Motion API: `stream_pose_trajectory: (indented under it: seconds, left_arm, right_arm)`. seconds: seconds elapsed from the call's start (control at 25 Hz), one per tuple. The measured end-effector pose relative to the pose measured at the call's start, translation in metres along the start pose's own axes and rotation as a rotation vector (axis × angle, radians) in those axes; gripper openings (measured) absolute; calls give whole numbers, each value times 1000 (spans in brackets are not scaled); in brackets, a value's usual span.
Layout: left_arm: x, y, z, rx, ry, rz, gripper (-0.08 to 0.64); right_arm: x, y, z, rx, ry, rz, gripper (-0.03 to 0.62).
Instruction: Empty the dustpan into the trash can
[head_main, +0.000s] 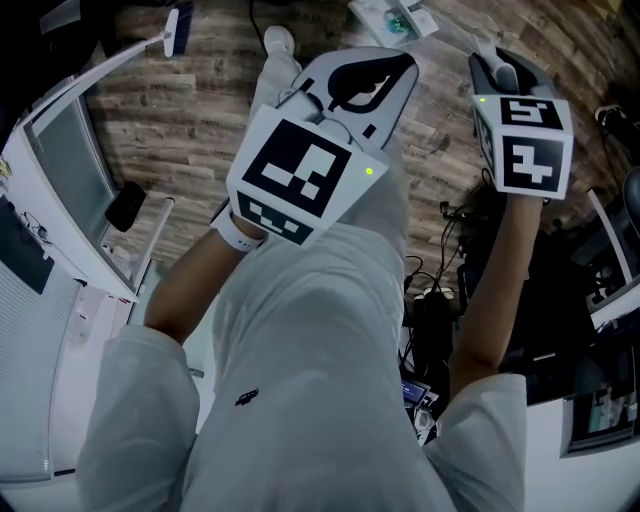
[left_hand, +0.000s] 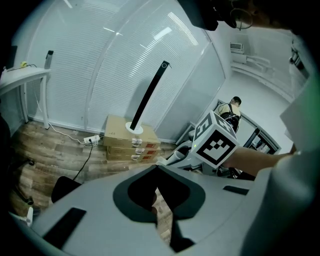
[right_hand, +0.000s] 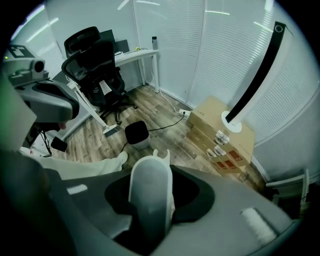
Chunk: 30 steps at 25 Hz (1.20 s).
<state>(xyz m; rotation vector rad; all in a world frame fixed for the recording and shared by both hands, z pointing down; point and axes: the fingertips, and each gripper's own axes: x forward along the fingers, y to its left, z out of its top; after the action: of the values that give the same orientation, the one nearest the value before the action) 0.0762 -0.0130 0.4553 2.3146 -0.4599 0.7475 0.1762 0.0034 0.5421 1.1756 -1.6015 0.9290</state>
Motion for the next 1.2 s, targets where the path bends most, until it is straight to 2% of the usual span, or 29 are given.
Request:
stream_pose_trajectory:
  seconds: [0.24, 0.6, 0.84, 1.2]
  left_arm:
    - [-2, 5, -2, -7, -2, 9, 0]
    - [1, 3, -7, -18, 7, 13, 0]
    - [6, -6, -9, 4, 22, -3, 0]
    - [8, -20, -13, 24, 39, -12, 0]
  right_arm:
    - [1, 2, -3, -14, 22, 2, 127]
    - [-1, 1, -7, -15, -6, -25, 118]
    - [-6, -1, -15, -19, -21, -35, 117]
    - [-23, -18, -35, 72, -44, -66, 117]
